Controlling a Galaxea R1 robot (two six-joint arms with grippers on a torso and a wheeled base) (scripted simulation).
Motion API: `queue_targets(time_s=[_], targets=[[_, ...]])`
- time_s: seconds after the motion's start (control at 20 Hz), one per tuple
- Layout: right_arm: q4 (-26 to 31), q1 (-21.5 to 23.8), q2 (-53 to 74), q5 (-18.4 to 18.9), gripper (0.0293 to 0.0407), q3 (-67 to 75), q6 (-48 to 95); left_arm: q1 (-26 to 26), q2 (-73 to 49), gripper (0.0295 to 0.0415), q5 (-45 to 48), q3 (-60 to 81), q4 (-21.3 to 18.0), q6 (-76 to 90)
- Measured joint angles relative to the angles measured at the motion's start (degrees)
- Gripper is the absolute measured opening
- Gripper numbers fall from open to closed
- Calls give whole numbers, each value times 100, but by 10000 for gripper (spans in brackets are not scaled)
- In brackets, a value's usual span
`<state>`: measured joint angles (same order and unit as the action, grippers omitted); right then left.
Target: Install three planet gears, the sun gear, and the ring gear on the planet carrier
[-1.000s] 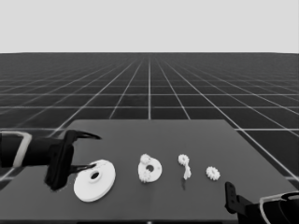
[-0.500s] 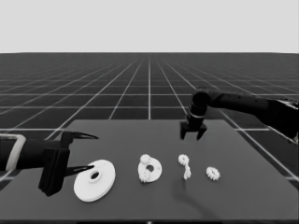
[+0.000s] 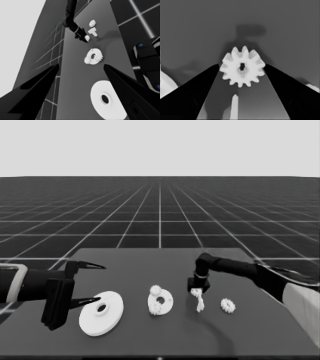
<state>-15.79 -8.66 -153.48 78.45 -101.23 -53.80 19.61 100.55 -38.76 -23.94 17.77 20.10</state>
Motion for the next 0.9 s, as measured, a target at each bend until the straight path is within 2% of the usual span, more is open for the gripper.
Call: queue_targets(time_s=[0.15,0.25,0.3,0.65,0.7,0.75,0.8,0.9], targets=[[-21,-31,-27,-34,385,-65,29,0,0,385,0,0,0,0],[-24,-33,-29,-38,315,-76,33,0,0,385,0,0,0,0],[-24,-32,-29,-38,312,-78,34,0,0,385,0,0,0,0],[-28,-32,-32,-43,312,-83,36,0,0,385,0,0,0,0],[502,525,381,595,312,939,-425,0,0,385,0,0,0,0],[969,1201,500,891,312,1231,-560,0,0,385,0,0,0,0],[1273,1605,495,1040,312,1224,-555,0,0,385,0,0,0,0],[1553,1955,443,1178,312,1101,-493,0,0,385,0,0,0,0]])
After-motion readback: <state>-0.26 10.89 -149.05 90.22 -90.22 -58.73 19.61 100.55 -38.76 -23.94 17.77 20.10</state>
